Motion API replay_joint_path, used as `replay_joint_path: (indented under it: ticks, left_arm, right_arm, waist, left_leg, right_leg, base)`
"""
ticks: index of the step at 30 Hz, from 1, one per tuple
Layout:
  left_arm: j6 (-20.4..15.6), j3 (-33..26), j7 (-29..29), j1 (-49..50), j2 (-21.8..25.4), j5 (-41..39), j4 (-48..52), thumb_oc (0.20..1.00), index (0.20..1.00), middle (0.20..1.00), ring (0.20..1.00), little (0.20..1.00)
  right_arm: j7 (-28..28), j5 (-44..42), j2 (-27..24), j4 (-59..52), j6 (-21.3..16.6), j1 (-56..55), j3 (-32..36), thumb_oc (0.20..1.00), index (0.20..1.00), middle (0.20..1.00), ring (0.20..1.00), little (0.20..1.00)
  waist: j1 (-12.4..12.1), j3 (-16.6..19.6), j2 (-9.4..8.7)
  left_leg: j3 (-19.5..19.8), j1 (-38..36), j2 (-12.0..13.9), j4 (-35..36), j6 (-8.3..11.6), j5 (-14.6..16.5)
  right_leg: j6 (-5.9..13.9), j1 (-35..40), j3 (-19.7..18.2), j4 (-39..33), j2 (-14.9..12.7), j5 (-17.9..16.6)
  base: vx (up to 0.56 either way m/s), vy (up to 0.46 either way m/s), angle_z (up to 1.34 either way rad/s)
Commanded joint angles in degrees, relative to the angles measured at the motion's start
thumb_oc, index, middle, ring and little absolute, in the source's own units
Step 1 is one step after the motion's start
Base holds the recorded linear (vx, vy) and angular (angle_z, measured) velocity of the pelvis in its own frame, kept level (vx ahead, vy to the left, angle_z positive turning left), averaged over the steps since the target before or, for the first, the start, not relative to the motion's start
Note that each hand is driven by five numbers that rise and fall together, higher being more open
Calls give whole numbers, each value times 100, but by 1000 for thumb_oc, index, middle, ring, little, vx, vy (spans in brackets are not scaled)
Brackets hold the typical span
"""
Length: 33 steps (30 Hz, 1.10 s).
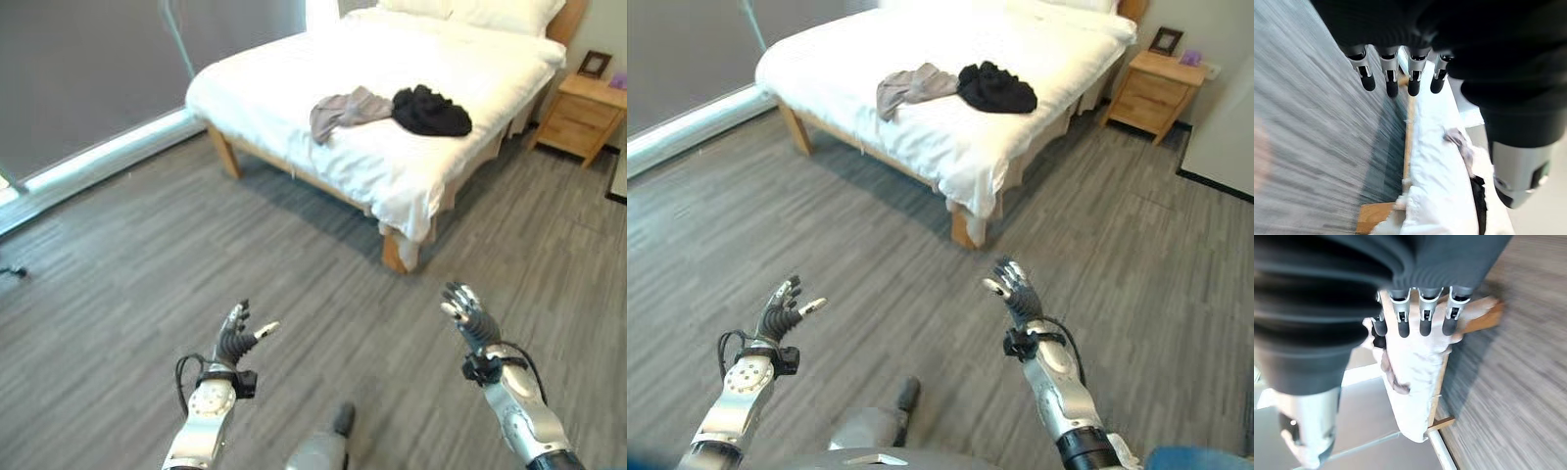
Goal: Pick up bed clothes into laundry basket.
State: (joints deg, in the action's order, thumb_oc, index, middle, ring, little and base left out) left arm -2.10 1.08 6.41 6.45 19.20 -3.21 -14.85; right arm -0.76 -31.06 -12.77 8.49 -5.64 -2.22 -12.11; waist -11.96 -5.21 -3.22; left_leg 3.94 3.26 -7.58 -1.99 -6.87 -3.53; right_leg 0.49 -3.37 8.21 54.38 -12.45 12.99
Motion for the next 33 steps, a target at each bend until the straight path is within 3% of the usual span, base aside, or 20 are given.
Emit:
replay_joint_path:
  ticks: [1, 3, 4, 5, 6, 7, 10, 13, 16, 18, 19, 21, 22, 24, 26, 27, 28, 29, 30, 33]
  left_arm:
    - [-222, -4, 128, -213, 482, 292, 668, 1000, 1000, 1000, 1000, 1000]
    - [-246, -15, 82, -160, 502, 264, 752, 1000, 1000, 1000, 1000, 1000]
    - [-280, -17, 38, -154, 546, 261, 789, 1000, 1000, 1000, 1000, 1000]
    - [-314, -8, 0, -146, 583, 265, 861, 1000, 1000, 1000, 1000, 1000]
    - [-324, 16, 1, -163, 620, 287, 863, 1000, 1000, 1000, 1000, 1000]
    - [-329, 54, 44, -240, 649, 343, 779, 1000, 1000, 1000, 1000, 1000]
    - [-315, 42, 104, -350, 649, 435, 660, 1000, 1000, 1000, 1000, 1000]
    - [-318, 20, 54, -302, 576, 405, 648, 1000, 1000, 1000, 1000, 1000]
    - [-322, 64, -31, -288, 556, 330, 601, 1000, 1000, 1000, 1000, 1000]
    - [-323, 181, -96, -259, 506, 237, 484, 1000, 1000, 1000, 1000, 1000]
    - [-326, 183, -95, -268, 503, 237, 480, 1000, 1000, 1000, 1000, 1000]
    - [-326, 284, -100, -403, 435, 17, 429, 1000, 1000, 1000, 1000, 1000]
    - [-300, 418, -191, -512, 455, 35, 458, 1000, 1000, 1000, 1000, 1000]
    - [-294, 494, -199, -557, 468, 91, 494, 1000, 1000, 1000, 1000, 1000]
    - [-300, 579, -225, -614, 411, 22, 484, 1000, 1000, 1000, 1000, 1000]
    - [-311, 669, -287, -640, 369, 9, 424, 1000, 1000, 1000, 1000, 1000]
    - [-312, 672, -288, -638, 369, 9, 424, 1000, 1000, 1000, 1000, 1000]
    - [-311, 755, -366, -557, 366, 140, 418, 1000, 1000, 1000, 1000, 1000]
    - [-311, 757, -366, -551, 365, 141, 420, 1000, 1000, 1000, 1000, 1000]
    - [-295, 747, -394, -357, 352, 274, 467, 1000, 1000, 1000, 1000, 1000]
  right_arm:
    - [-47, -25, -39, -303, -219, 609, 187, 1000, 1000, 1000, 1000, 1000]
    - [-82, 28, -73, -294, -212, 643, 216, 1000, 1000, 1000, 1000, 1000]
    - [-76, 102, -140, -236, -212, 695, 290, 1000, 1000, 1000, 1000, 1000]
    - [-36, 92, -167, -180, -203, 700, 337, 1000, 1000, 1000, 1000, 1000]
    - [-13, 59, -154, -136, -214, 705, 353, 1000, 1000, 1000, 1000, 1000]
    - [44, 10, -114, -42, -256, 703, 405, 1000, 1000, 1000, 1000, 1000]
    - [87, -106, -118, -126, -269, 555, 552, 1000, 1000, 1000, 1000, 1000]
    - [71, -103, -130, -203, -256, 468, 695, 1000, 1000, 1000, 1000, 1000]
    - [36, -201, -154, -202, -231, 456, 737, 1000, 1000, 1000, 1000, 1000]
    - [-134, -257, -262, -180, -173, 546, 526, 1000, 1000, 1000, 1000, 1000]
    - [-134, -258, -266, -178, -175, 554, 529, 1000, 1000, 1000, 1000, 1000]
    - [-155, -464, -342, -176, -192, 636, 446, 1000, 1000, 1000, 1000, 1000]
    - [-114, -497, -480, -229, -204, 543, 518, 1000, 1000, 1000, 1000, 1000]
    - [-119, -510, -526, -221, -197, 492, 551, 1000, 1000, 1000, 1000, 1000]
    - [-70, -489, -559, -178, -156, 449, 588, 1000, 1000, 1000, 1000, 1000]
    - [-48, -574, -566, -115, -164, 429, 624, 1000, 1000, 1000, 1000, 1000]
    - [-49, -575, -567, -115, -164, 425, 625, 1000, 1000, 1000, 1000, 1000]
    - [-58, -563, -529, -70, -179, 315, 652, 1000, 1000, 1000, 1000, 1000]
    - [-58, -562, -528, -72, -179, 308, 652, 1000, 1000, 1000, 1000, 1000]
    - [-116, -463, -483, -67, -146, 178, 577, 1000, 1000, 1000, 1000, 1000]
  waist:
    - [70, -236, 215]
    - [116, -258, 230]
    - [176, -251, 185]
    - [227, -257, 124]
    - [247, -292, 96]
    - [282, -327, 40]
    - [388, -329, -64]
    - [435, -281, -111]
    - [464, -232, -117]
    - [455, -118, -37]
    - [468, -125, -65]
    - [402, -235, -78]
    - [304, -485, -257]
    - [231, -570, -283]
    - [117, -616, -306]
    - [59, -566, -312]
    - [48, -572, -315]
    - [-36, -461, -235]
    - [-46, -470, -242]
    - [-122, -327, -111]
  left_leg:
    - [181, -466, 338, 433, 107, -313]
    - [241, -632, 381, 507, 116, -247]
    - [296, -809, 360, 602, 178, -148]
    - [333, -872, 371, 622, 234, -95]
    - [383, -937, 410, 625, 269, -34]
    - [504, -1102, 418, 636, 322, 128]
    - [737, -1488, 476, 687, 424, 387]
    - [893, -1733, 578, 699, 517, 520]
    - [984, -1850, 694, 691, 599, 533]
    - [962, -1750, 1057, -154, 883, 318]
    - [984, -1699, 1016, -195, 888, 300]
    - [868, -1227, 992, -1464, 1010, -192]
    - [456, -407, 999, -2593, 986, -528]
    - [377, -154, 898, -2815, 960, -417]
    - [308, 301, 479, -2622, 920, -178]
    - [128, 620, 296, -1959, 825, 30]
    - [119, 598, 295, -1947, 822, 37]
    - [9, 648, 174, -784, 690, -35]
    - [1, 608, 168, -737, 688, -52]
    - [222, 494, 147, 113, 726, -520]
  right_leg:
    - [427, -239, 344, -1795, -456, -2634]
    - [465, -269, 636, -2103, -465, -2526]
    - [512, -280, 821, -2832, -410, -2507]
    - [582, -318, 757, -3231, -387, -2560]
    - [629, -320, 654, -3563, -325, -2617]
    - [676, -350, 306, -4303, -111, -2676]
    - [866, -498, -405, -5195, 176, -2904]
    - [997, -558, -337, -5388, 183, -3178]
    - [952, -530, -342, -5269, 215, -3083]
    - [685, -407, -179, -4969, 379, -2455]
    - [682, -430, -178, -4973, 342, -2490]
    - [545, -95, -26, -5058, 453, -2322]
    - [360, 189, 98, -5147, 417, -2198]
    - [326, 309, 187, -5204, 428, -2121]
    - [332, 521, 209, -5383, 442, -2077]
    - [385, 699, 220, -5580, 495, -2055]
    - [388, 717, 212, -5590, 492, -2052]
    - [414, 857, 179, -5694, 667, -1961]
    - [417, 875, 171, -5699, 658, -1956]
    - [402, 1075, 98, -5754, 874, -1803]
  base:
    - [650, 238, 44]
    - [426, 30, 71]
    - [333, -93, 60]
    - [429, -127, 62]
    - [419, -179, 59]
    - [435, -172, 61]
    - [493, -123, 45]
    - [458, -149, 70]
    - [344, -178, 18]
    - [509, -317, -42]
    - [366, -241, -9]
    - [264, -328, -10]
    - [195, -352, -28]
    - [181, -272, 2]
    - [314, -215, 10]
    - [300, -131, 3]
    - [450, -100, -17]
    - [240, -18, -29]
    - [336, -15, -26]
    - [312, 27, -61]
